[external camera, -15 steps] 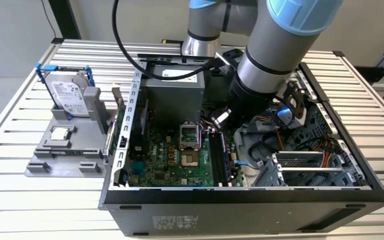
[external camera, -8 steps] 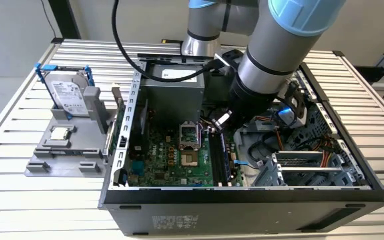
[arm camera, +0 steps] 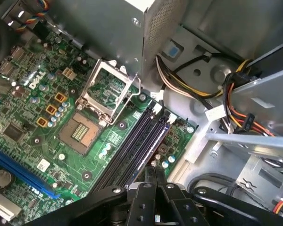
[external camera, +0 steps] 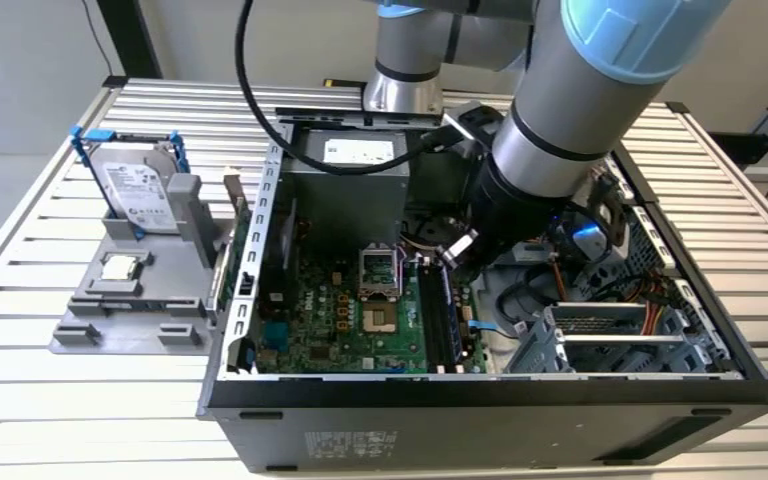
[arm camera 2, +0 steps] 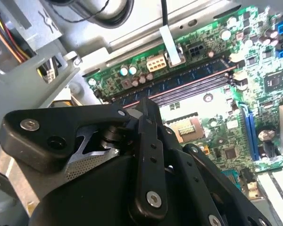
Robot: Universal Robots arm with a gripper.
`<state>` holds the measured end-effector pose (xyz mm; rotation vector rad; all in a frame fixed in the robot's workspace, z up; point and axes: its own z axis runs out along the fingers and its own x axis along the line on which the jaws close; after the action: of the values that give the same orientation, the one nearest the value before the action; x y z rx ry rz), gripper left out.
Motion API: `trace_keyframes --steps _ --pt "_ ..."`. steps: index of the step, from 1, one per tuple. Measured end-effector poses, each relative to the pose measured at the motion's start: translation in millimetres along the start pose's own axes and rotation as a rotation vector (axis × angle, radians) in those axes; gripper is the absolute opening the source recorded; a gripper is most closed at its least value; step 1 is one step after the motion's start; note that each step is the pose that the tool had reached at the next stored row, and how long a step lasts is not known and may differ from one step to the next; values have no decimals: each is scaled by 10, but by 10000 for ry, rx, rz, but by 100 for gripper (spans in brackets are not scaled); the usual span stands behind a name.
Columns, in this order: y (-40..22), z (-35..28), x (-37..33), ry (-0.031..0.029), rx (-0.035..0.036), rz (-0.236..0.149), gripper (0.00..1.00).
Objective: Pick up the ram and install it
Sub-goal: 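Press down the ram until it locks into place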
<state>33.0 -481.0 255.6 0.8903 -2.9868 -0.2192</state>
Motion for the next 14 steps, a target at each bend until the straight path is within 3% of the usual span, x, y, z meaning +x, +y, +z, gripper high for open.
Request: trace_keyframes --steps 3,7,9,11,14 --pt "-4 -1 2 44 -6 -323 0" --pt "-4 0 4 141 -21 -1041 0" --pt "-5 1 4 155 -3 -1411 0" --pt "-5 4 4 68 88 -1719 0" --pt "-4 7 5 -195 316 -1997 0"
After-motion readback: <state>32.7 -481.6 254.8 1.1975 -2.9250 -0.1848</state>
